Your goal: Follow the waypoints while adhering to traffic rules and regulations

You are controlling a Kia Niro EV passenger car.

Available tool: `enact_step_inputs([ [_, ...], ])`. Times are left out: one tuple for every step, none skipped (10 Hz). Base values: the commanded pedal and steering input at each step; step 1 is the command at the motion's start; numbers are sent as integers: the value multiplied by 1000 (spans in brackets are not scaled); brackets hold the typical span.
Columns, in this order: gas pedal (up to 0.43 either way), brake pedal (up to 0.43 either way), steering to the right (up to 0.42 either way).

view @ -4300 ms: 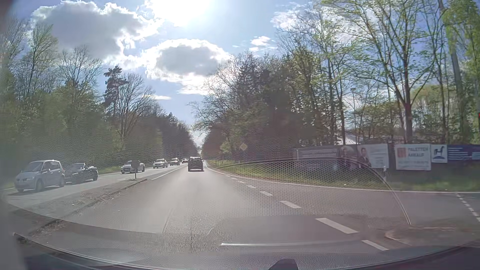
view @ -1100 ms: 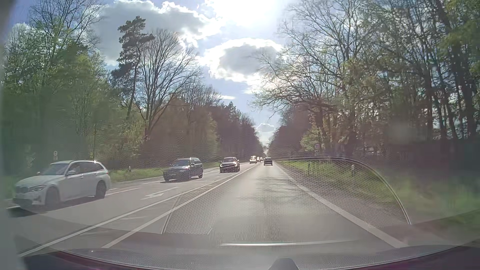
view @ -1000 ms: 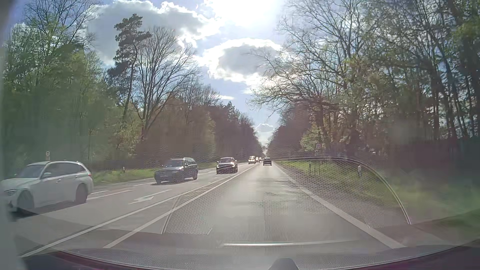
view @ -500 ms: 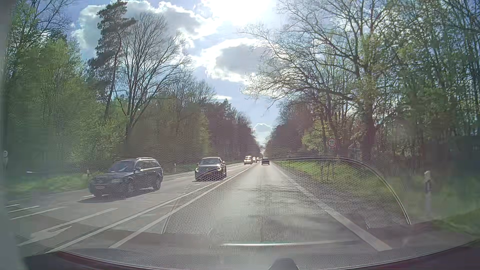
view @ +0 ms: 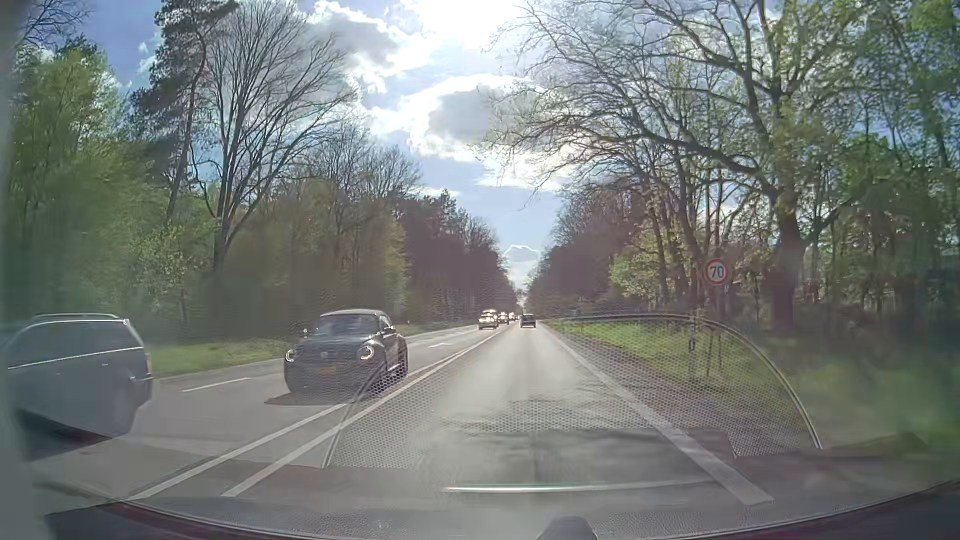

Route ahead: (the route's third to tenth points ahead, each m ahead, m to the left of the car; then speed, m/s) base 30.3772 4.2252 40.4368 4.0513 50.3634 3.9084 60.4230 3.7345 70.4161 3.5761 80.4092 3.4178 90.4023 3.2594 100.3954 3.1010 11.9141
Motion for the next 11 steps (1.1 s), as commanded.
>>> enact_step_inputs([
  [280, 0, 3],
  [280, 0, 3],
  [280, 0, 3],
  [280, 0, 1],
  [280, 0, 0],
  [280, 0, -1],
  [280, 0, -1],
  [280, 0, -1],
  [280, 0, -1],
  [280, 0, -1],
  [280, 0, -1],
])
